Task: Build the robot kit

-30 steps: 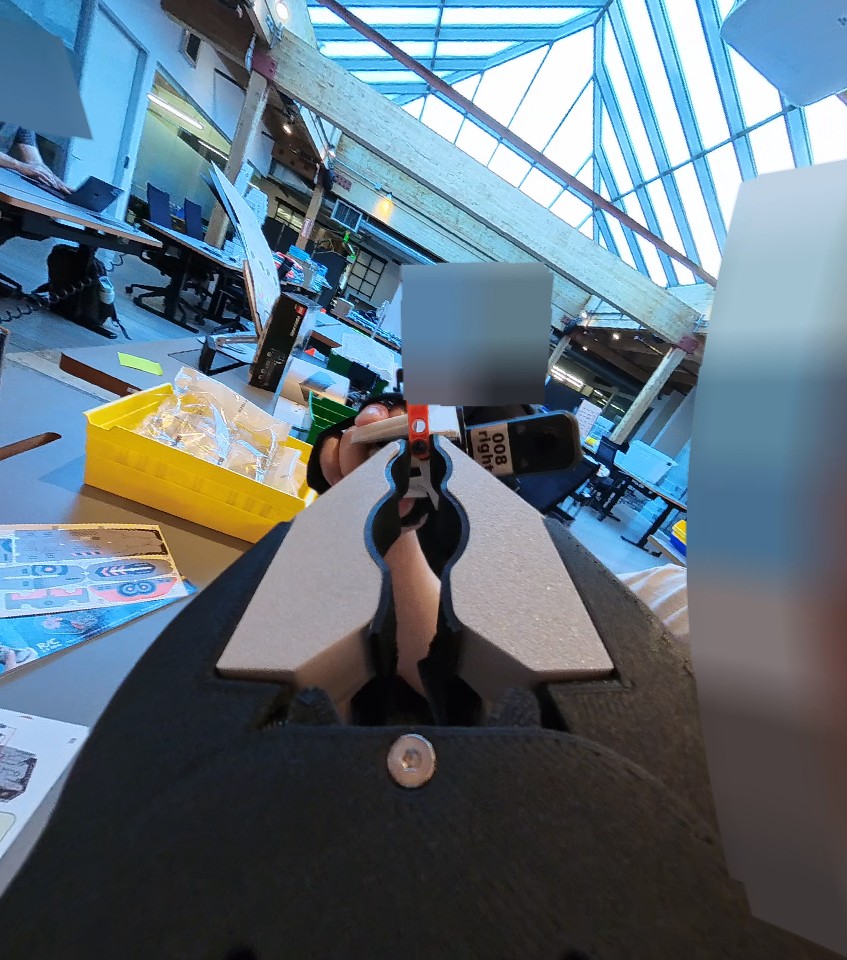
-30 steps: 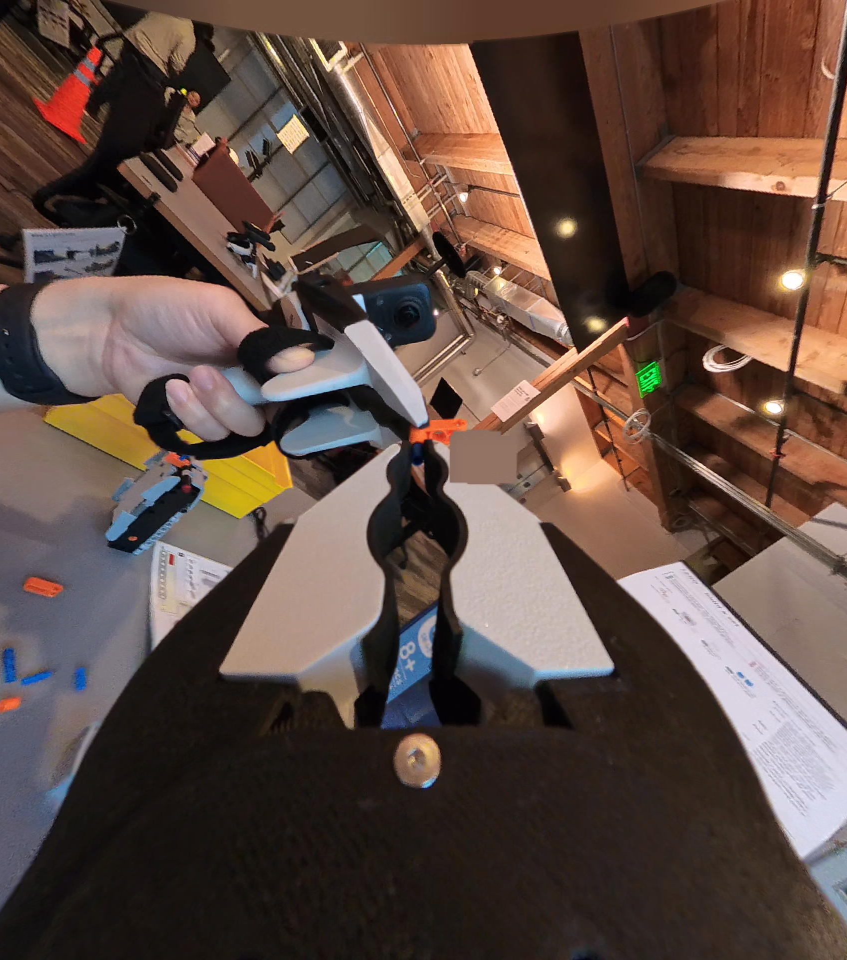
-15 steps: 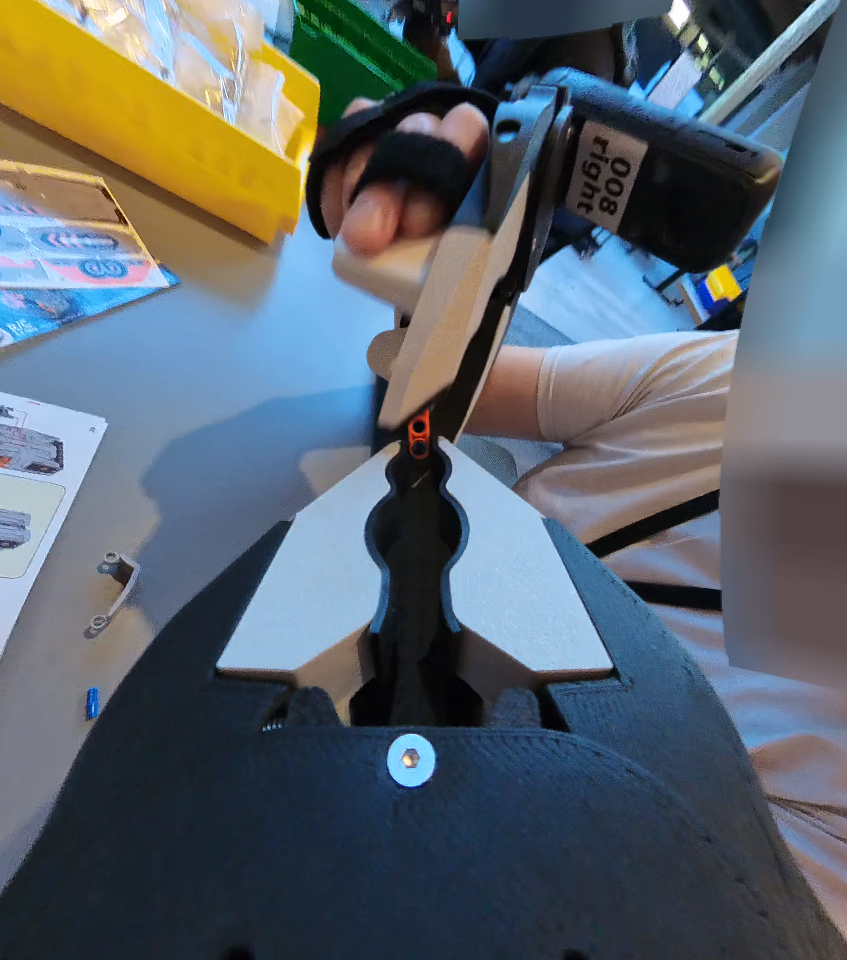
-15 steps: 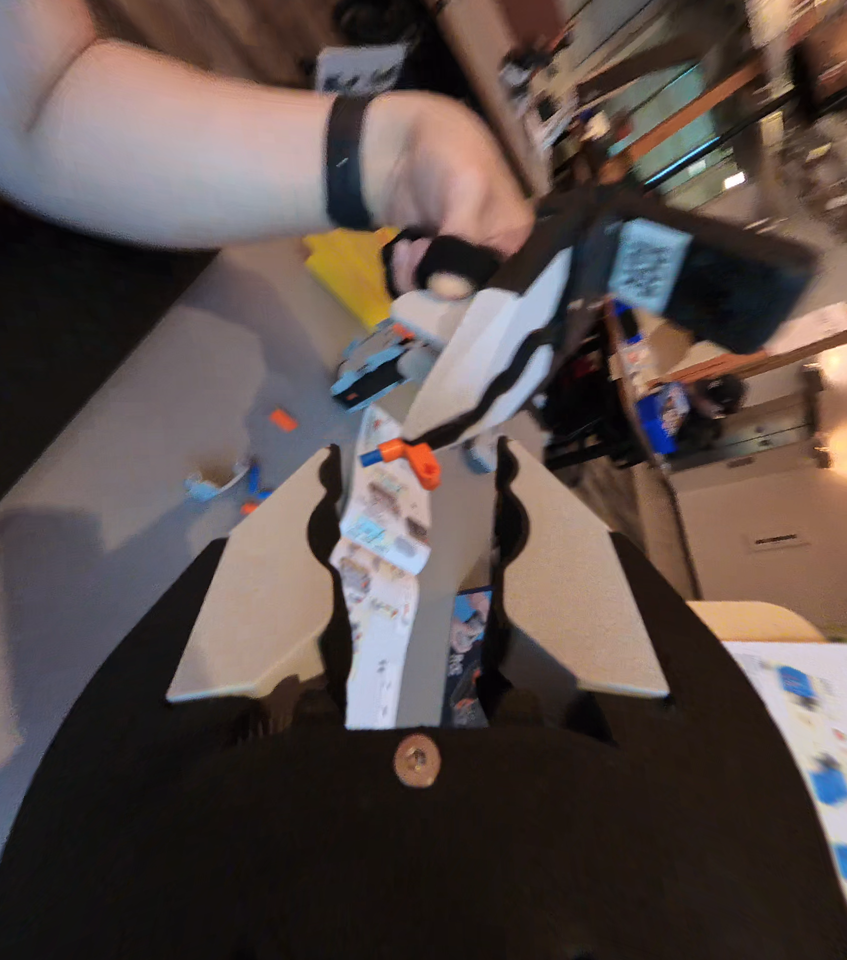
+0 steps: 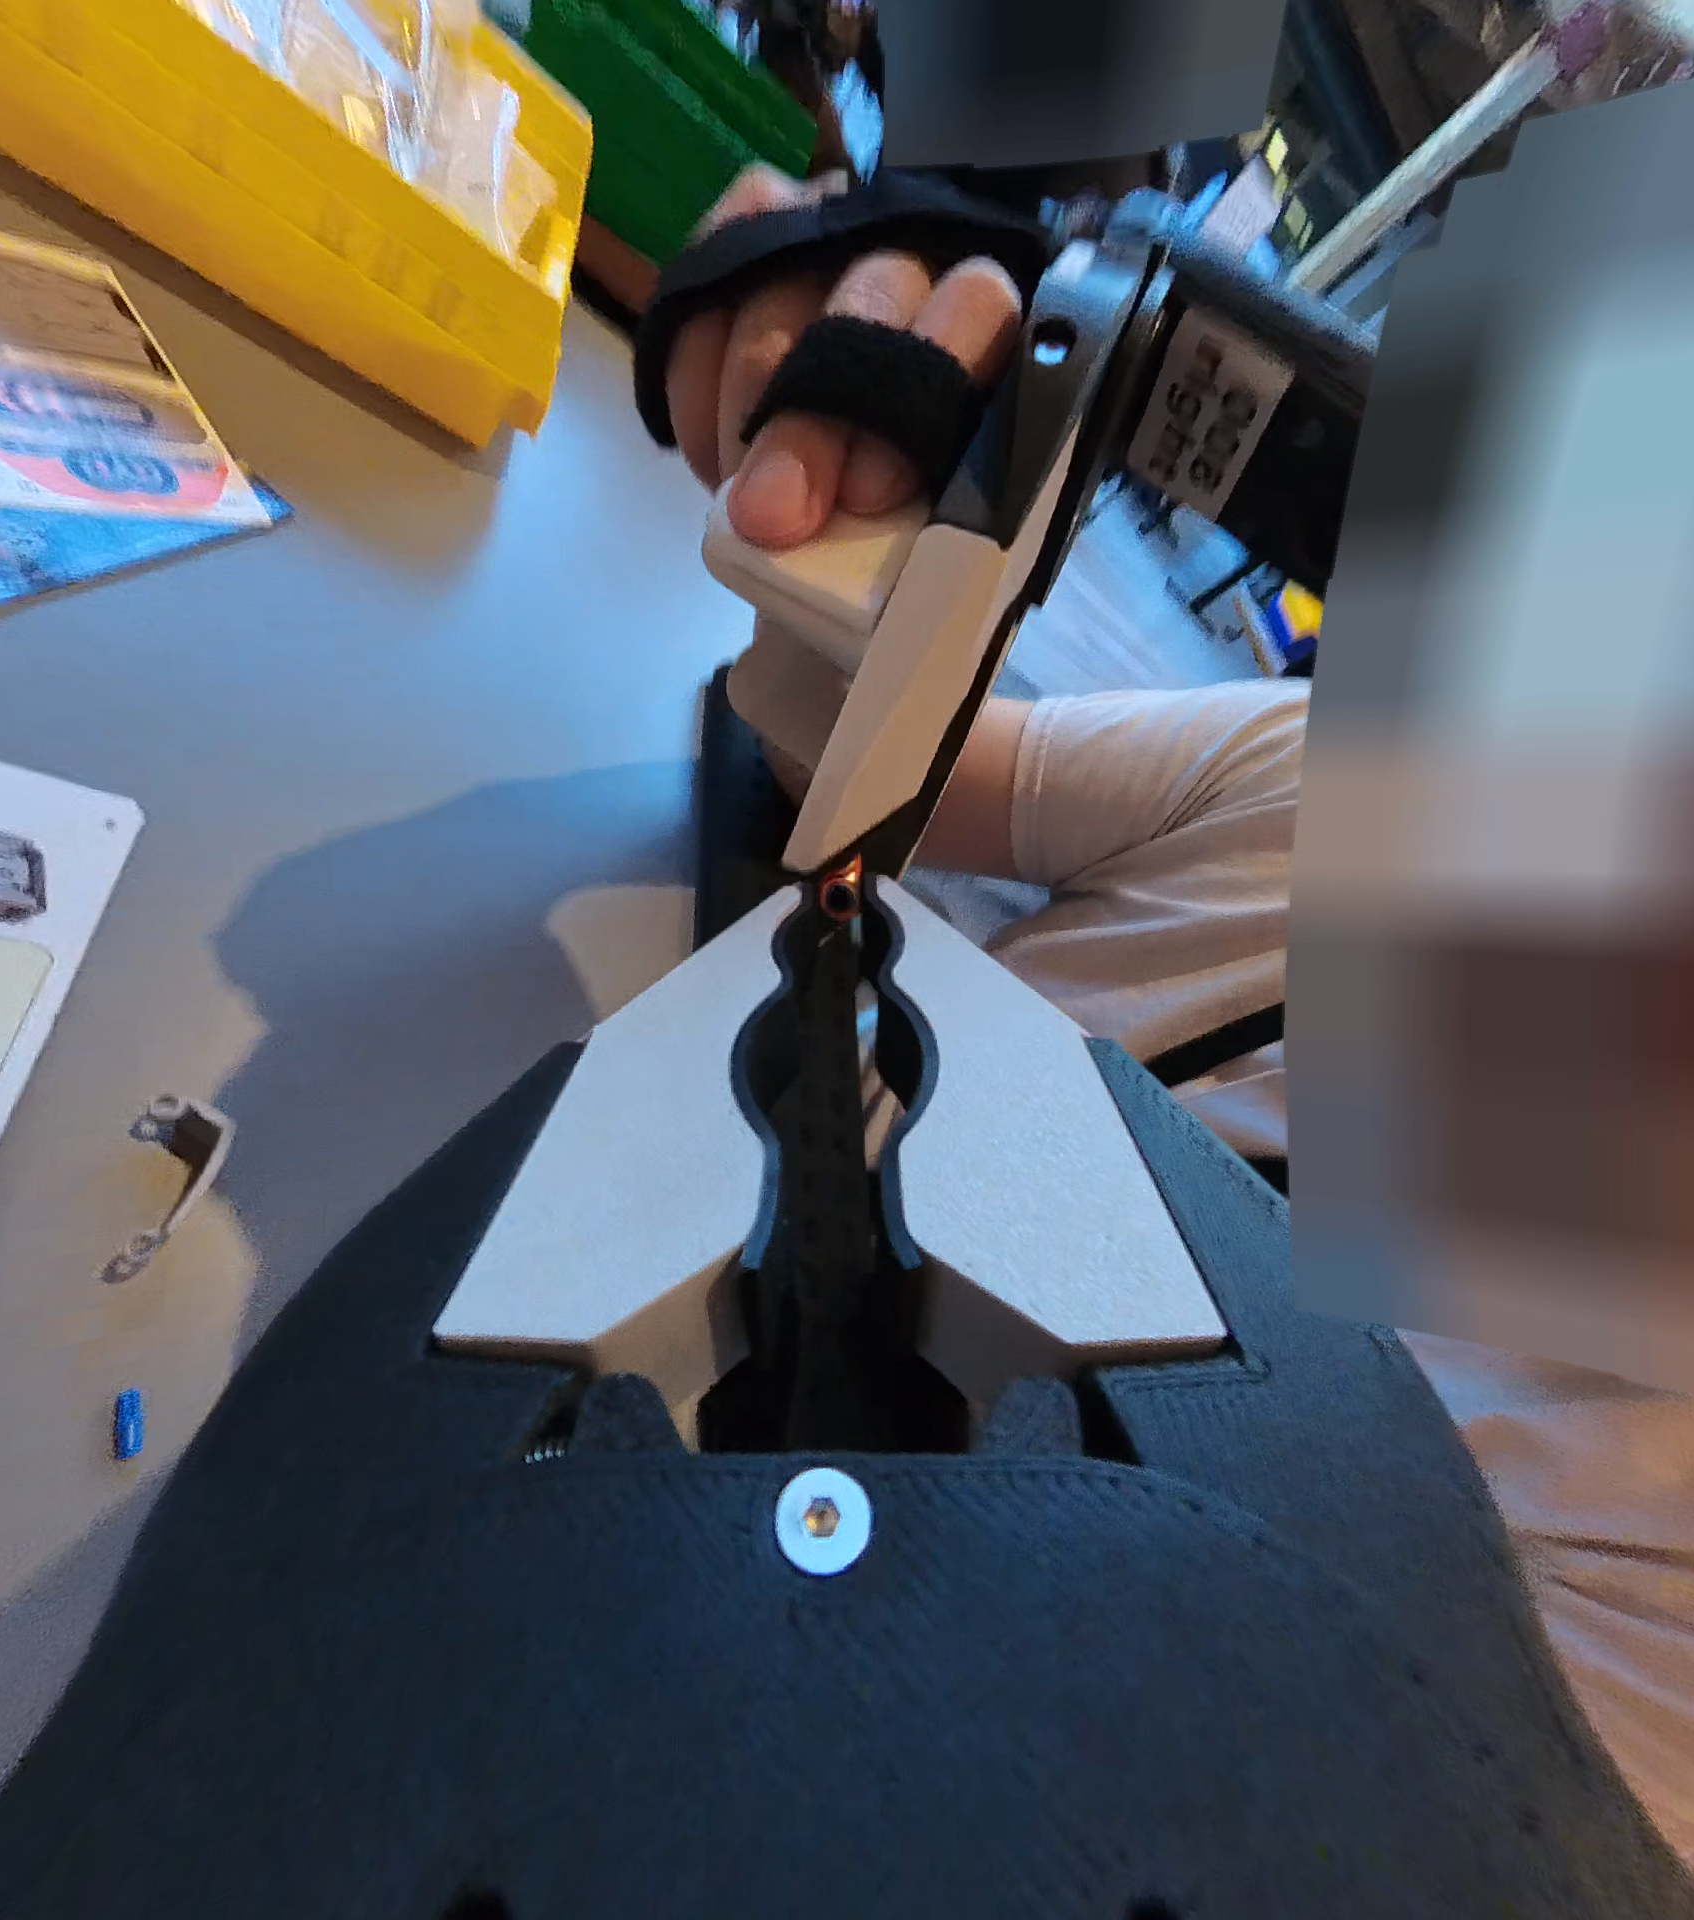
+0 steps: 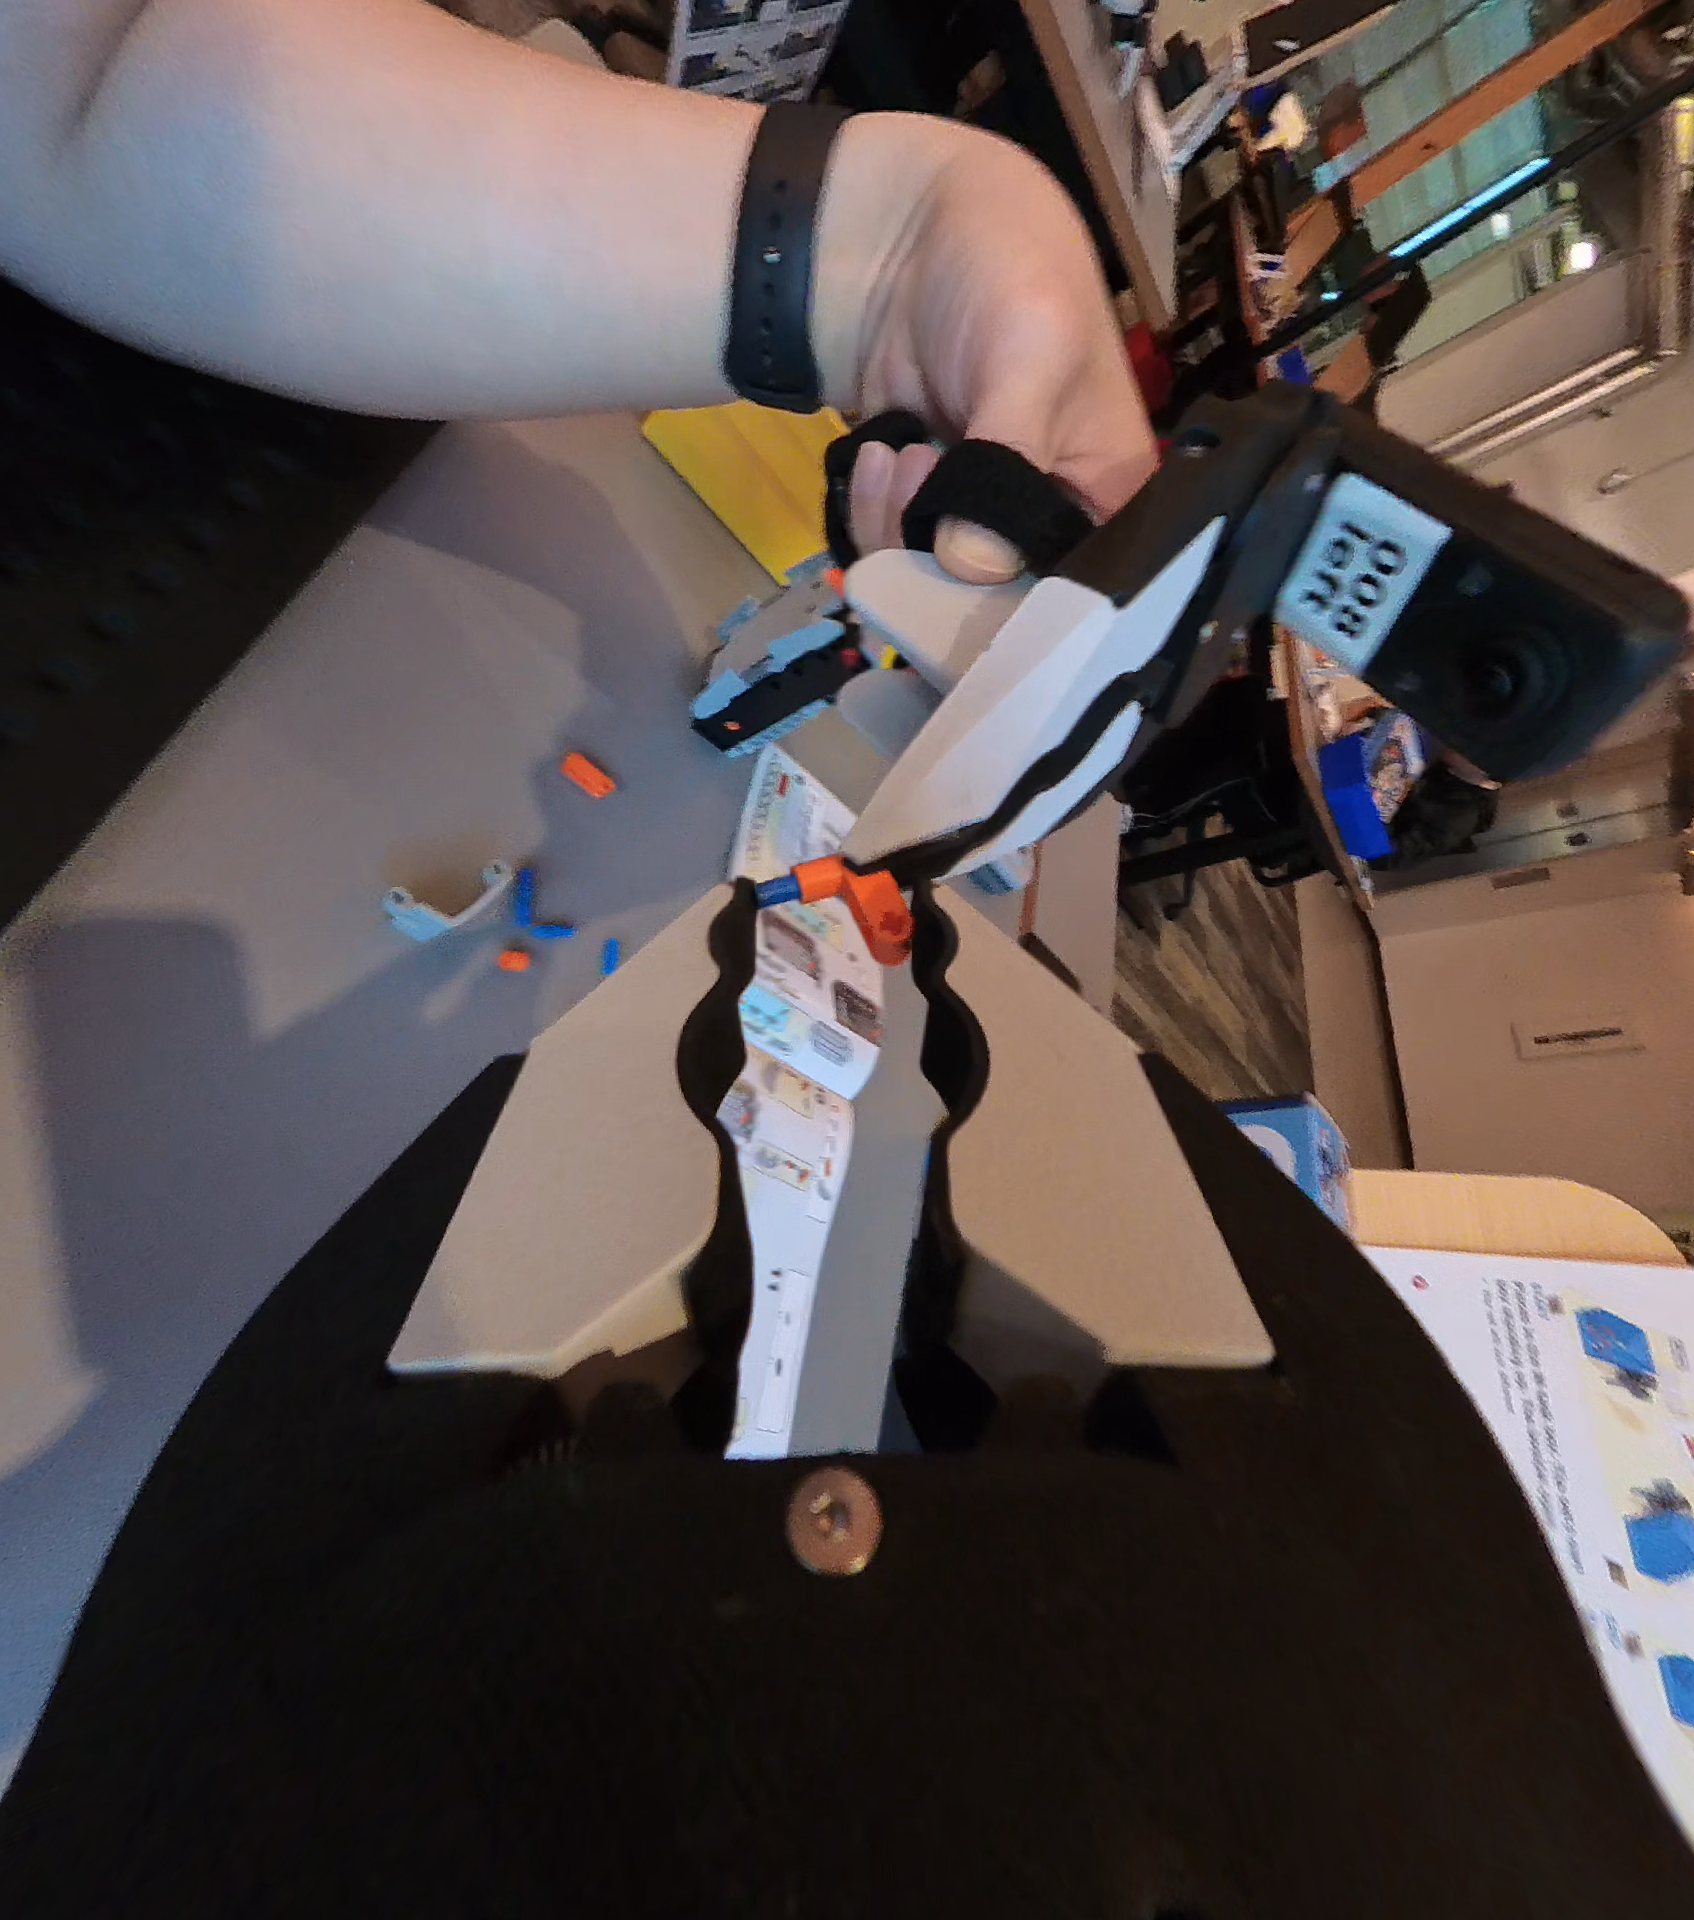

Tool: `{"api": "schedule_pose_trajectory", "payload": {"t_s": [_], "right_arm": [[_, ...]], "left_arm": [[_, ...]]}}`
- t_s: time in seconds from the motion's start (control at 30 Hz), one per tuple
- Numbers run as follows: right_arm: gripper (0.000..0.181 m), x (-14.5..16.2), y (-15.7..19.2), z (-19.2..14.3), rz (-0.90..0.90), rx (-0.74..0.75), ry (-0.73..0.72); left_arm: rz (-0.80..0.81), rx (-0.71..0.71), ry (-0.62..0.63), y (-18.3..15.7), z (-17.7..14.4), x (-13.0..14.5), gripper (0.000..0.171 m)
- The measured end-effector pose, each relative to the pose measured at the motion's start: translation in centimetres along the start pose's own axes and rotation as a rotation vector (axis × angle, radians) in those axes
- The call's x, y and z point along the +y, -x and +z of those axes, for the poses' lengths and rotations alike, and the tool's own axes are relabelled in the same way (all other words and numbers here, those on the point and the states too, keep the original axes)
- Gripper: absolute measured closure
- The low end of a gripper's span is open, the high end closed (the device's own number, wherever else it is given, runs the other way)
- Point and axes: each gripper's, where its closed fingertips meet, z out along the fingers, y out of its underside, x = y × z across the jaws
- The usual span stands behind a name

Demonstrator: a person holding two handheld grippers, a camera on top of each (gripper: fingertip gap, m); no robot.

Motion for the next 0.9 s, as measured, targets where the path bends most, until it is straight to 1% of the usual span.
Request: {"api": "schedule_pose_trajectory", "payload": {"t_s": [0.07,0.13,0.17,0.23,0.27,0.33,0.43,0.47,0.53,0.6,0.63,0.73,0.8,0.87,0.9], "right_arm": [[0.152,0.3,-2.0,-0.6,0.006,0.111,0.01],[0.153,0.4,-3.8,-1.4,0.001,0.218,0.014],[0.153,0.3,-4.6,-1.9,0.003,0.27,0.01],[0.153,0.0,-6.0,-2.7,0.011,0.361,-0.001],[0.153,0.0,-6.3,-2.8,0.024,0.372,-0.001],[0.153,0.1,-6.9,-3.1,0.039,0.411,0.001],[0.153,0.0,-7.0,-3.1,0.045,0.421,0.001],[0.153,0.0,-7.3,-3.1,0.037,0.442,0.001],[0.153,-0.1,-7.2,-3.0,0.043,0.438,0.0],[0.153,-0.1,-7.2,-2.8,0.036,0.441,-0.003],[0.153,0.0,-7.3,-2.8,0.032,0.448,-0.002],[0.153,0.0,-6.6,-2.5,0.042,0.392,-0.023],[0.148,0.0,-5.8,-2.3,-0.006,0.349,-0.022],[0.147,0.5,-5.3,-2.0,-0.064,0.334,0.011],[0.147,0.5,-4.8,-1.7,-0.08,0.312,0.021]], "left_arm": [[-0.015,0.017,-0.133,0.0,-1.1,-2.1,0.166],[-0.01,-0.003,-0.254,0.3,-2.2,-3.9,0.159],[0.007,-0.01,-0.292,0.3,-2.5,-4.4,0.155],[0.045,0.024,-0.305,-0.6,-2.4,-4.8,0.155],[0.058,0.043,-0.305,-1.1,-2.3,-4.9,0.157],[0.082,0.023,-0.339,-1.1,-2.2,-5.6,0.158],[0.107,0.013,-0.38,-1.3,-2.2,-6.3,0.159],[0.108,0.008,-0.37,-1.2,-1.9,-6.2,0.161],[0.106,0.011,-0.339,-1.2,-1.4,-5.8,0.16],[0.116,0.012,-0.338,-1.3,-1.2,-5.9,0.166],[0.124,0.002,-0.339,-1.2,-1.3,-6.0,0.166],[0.079,0.019,-0.28,-1.1,-1.0,-5.1,0.166],[0.061,0.006,-0.255,-0.9,-0.9,-4.7,0.166],[0.051,-0.041,-0.203,-0.3,-0.5,-3.9,0.166],[0.047,-0.04,-0.183,-0.4,-0.3,-3.6,0.166]]}}
